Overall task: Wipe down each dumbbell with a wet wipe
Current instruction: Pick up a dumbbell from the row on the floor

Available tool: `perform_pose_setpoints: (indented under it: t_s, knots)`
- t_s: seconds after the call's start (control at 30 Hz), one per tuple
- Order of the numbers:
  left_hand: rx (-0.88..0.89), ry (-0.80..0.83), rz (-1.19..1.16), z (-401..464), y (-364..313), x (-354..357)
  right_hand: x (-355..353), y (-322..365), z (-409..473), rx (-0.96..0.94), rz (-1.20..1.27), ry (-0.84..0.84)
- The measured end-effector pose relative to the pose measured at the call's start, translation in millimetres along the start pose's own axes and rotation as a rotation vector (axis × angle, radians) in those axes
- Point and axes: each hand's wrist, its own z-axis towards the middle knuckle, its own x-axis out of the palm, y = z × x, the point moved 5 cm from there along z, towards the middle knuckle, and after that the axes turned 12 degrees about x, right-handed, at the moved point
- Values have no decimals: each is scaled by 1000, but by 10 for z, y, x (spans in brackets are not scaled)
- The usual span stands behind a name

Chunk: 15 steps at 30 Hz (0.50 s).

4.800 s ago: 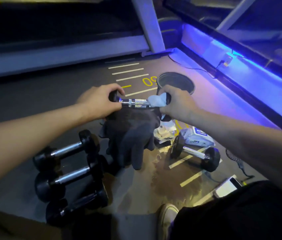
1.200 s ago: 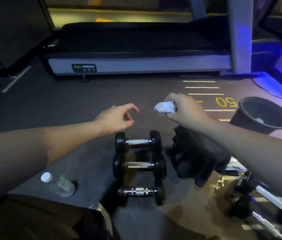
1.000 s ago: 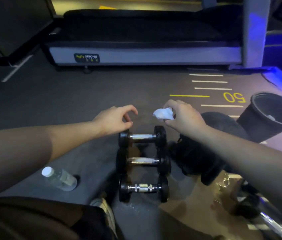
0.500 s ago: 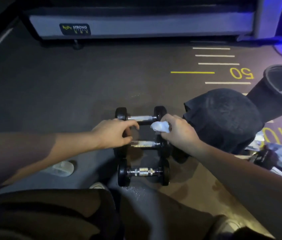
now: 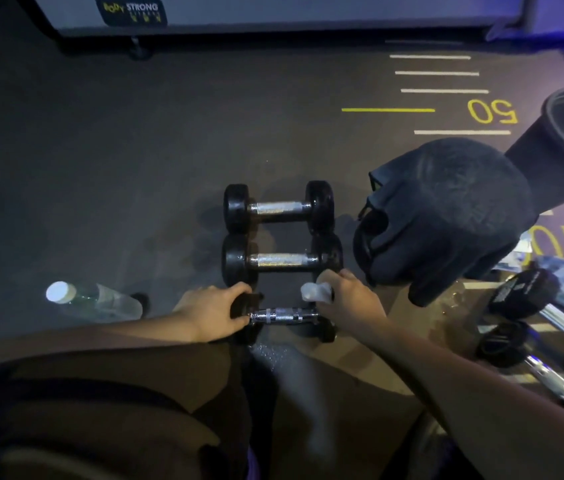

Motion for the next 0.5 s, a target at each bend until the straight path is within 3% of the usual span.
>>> perform_pose_setpoints:
  t_s: [0.33, 0.5]
  knots:
    - [-14, 78, -242, 187, 12, 224, 346, -229, -38, 1, -10, 233]
    - [-46, 95, -327, 269, 10, 270, 452, -233, 71, -35, 7, 237]
